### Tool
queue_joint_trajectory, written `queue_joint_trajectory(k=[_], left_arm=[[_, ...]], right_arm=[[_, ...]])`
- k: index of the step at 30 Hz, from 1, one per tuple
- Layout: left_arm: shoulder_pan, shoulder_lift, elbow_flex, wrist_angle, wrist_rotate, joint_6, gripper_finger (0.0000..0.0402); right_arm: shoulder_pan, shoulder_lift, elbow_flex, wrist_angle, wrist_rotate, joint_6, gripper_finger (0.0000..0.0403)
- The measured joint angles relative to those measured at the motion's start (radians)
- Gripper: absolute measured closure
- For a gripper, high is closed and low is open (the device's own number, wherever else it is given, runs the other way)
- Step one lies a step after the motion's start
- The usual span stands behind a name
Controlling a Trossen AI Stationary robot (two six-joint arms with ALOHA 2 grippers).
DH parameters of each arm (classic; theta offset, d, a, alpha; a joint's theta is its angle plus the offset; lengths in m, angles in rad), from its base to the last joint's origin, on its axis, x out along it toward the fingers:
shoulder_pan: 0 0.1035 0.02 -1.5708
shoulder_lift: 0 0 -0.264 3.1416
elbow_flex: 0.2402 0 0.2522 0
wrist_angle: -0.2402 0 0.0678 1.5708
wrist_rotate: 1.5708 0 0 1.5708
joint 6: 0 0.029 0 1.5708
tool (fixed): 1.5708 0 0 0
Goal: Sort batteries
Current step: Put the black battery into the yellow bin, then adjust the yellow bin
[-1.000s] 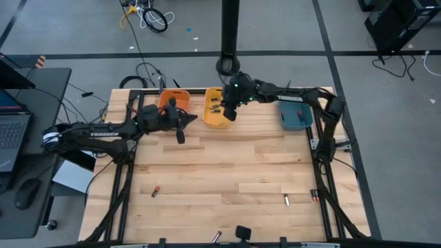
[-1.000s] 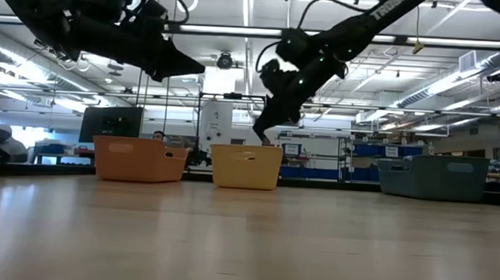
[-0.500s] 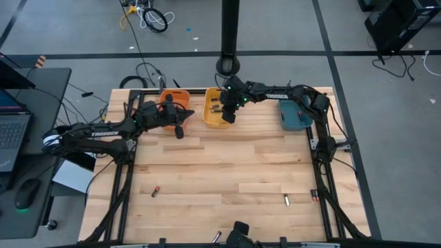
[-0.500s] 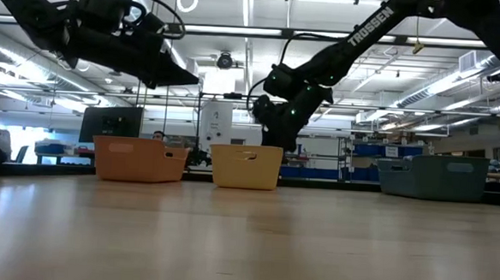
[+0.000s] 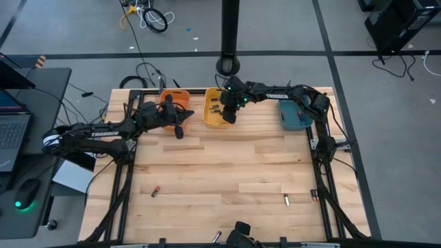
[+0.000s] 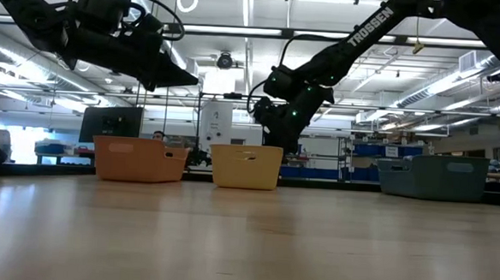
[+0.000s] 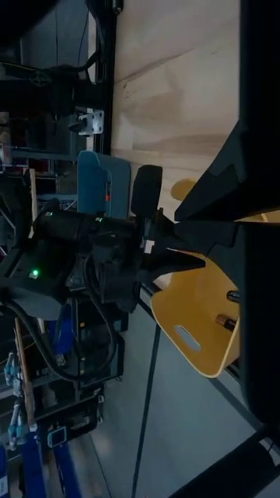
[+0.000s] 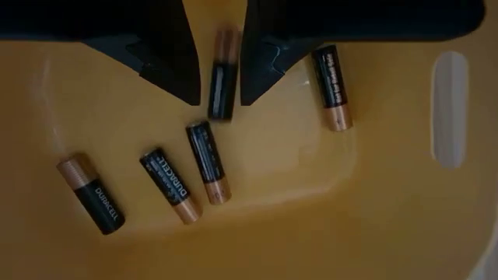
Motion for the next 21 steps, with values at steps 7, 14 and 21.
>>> queue_joint_trajectory(k=[7, 14, 21], left_arm=[[-0.001, 0.000, 0.000, 0.000, 0.000, -0.007, 0.0393], [-0.001, 0.000, 0.000, 0.000, -0.001, -0.008, 0.0393], [-0.001, 0.000, 0.000, -0.011, -0.001, -0.005, 0.0393]], right_arm=[[0.000, -0.004, 0.000, -0.005, 0.008, 0.000, 0.0297], [0.012, -0.118, 0.000, -0.062, 0.034, -0.031, 0.0323], [0.119, -0.305, 0.000, -0.233, 0.209, -0.005, 0.0389]])
